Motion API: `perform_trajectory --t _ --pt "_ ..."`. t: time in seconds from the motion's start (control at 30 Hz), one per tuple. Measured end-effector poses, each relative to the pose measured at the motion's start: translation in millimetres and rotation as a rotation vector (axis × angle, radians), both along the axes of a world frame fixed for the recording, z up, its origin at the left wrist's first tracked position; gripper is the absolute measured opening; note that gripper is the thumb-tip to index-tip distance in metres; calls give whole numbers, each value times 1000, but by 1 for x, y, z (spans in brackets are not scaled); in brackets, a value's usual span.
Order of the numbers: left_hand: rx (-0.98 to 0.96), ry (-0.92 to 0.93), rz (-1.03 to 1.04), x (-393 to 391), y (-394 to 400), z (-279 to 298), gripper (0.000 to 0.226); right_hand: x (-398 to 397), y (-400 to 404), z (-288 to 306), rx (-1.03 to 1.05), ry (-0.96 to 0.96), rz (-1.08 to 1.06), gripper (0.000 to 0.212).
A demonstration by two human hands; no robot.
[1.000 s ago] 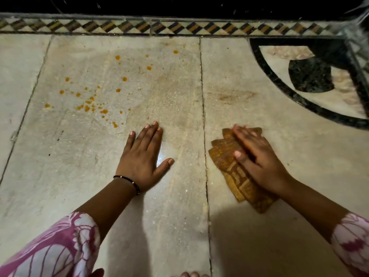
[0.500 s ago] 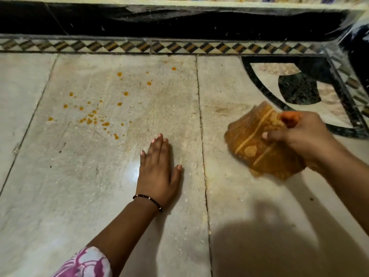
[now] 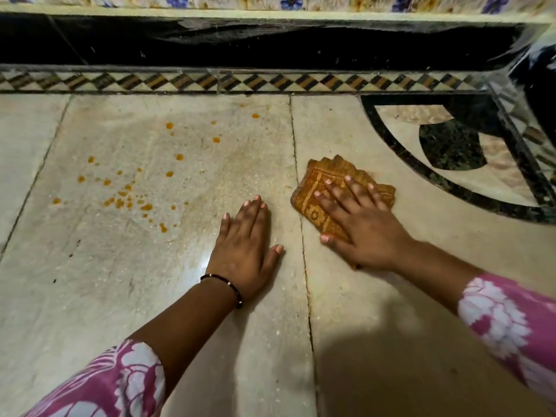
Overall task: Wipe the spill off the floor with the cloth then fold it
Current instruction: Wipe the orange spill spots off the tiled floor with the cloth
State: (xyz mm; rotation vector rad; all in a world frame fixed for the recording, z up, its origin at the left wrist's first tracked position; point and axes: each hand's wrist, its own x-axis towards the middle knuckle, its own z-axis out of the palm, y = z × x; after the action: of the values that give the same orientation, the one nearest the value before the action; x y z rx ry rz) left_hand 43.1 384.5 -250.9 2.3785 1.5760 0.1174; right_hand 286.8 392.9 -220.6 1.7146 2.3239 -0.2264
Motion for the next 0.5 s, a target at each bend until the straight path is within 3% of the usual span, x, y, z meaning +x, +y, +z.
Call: perform_trajectory --t 0.13,0.3,0.4,0.5 --pt "46 84 -4 -6 26 -5 82 19 8 -21 85 110 -135 73" --pt "43 89 32 -11 33 -11 88 71 96 -22 149 82 -458 81" --pt "35 76 34 -11 33 -10 88 42 147 -27 170 55 -632 74" --pt "33 73 30 -11 34 -9 88 -15 148 -30 190 88 -492 72"
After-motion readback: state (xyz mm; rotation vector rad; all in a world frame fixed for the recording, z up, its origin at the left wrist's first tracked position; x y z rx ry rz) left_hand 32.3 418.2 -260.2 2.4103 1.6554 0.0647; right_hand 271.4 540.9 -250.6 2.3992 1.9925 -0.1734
